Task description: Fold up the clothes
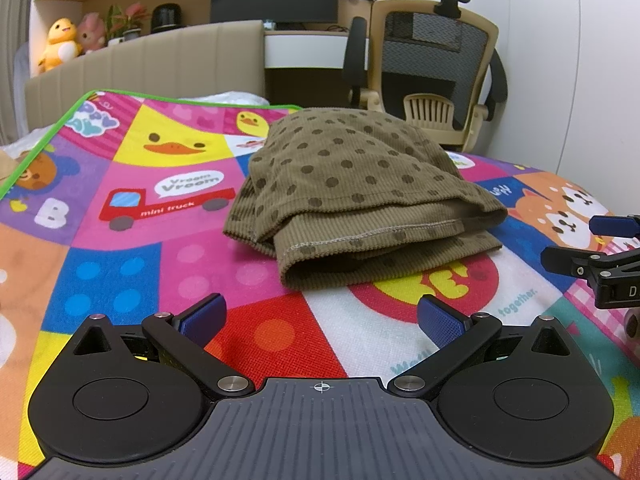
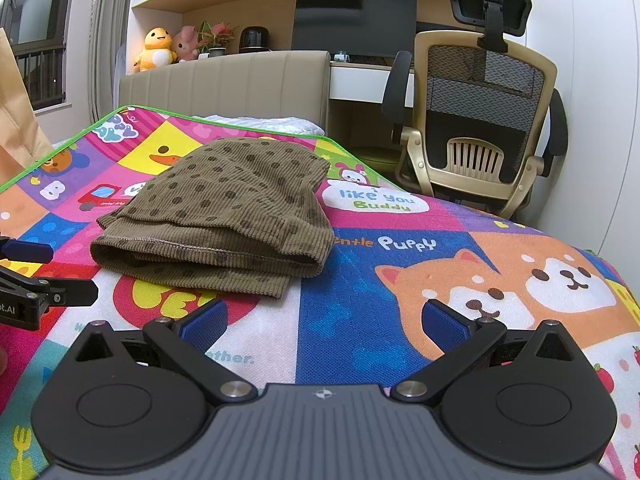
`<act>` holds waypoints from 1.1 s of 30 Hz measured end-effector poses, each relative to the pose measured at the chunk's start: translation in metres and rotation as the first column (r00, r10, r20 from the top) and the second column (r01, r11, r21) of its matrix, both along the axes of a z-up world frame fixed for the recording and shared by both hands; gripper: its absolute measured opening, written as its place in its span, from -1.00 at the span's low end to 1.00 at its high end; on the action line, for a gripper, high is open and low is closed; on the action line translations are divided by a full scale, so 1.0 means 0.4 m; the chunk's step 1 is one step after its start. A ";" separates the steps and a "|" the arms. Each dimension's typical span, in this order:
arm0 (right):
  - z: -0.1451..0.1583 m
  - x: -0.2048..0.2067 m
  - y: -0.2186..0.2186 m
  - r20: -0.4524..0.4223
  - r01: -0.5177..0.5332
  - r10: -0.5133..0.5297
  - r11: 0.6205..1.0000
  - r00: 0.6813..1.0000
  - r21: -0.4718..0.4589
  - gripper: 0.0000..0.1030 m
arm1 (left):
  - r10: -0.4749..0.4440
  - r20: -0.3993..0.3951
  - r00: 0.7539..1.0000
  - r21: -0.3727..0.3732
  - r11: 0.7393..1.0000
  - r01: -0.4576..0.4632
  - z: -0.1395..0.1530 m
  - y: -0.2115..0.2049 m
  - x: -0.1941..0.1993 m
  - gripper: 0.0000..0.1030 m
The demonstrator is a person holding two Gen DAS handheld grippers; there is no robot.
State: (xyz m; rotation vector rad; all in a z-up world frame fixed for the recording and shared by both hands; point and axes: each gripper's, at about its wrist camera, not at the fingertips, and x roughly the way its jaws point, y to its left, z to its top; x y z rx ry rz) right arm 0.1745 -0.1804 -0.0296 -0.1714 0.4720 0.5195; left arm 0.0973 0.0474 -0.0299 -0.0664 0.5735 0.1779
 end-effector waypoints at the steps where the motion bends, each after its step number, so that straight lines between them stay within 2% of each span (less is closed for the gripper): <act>1: 0.000 0.000 0.000 -0.001 0.000 0.000 1.000 1.000 0.000 1.00 | 0.000 0.000 1.000 -0.001 1.000 0.000 0.000 0.001 0.000 1.00; 27: 0.000 0.003 -0.004 -0.003 0.001 -0.001 1.000 1.000 0.011 1.00 | 0.023 -0.011 1.000 0.019 1.000 -0.022 -0.002 -0.002 0.002 1.00; 33: -0.002 0.007 -0.002 -0.006 0.029 -0.029 1.000 1.000 0.002 1.00 | 0.038 0.001 0.999 0.009 0.999 -0.038 0.001 0.004 -0.004 1.00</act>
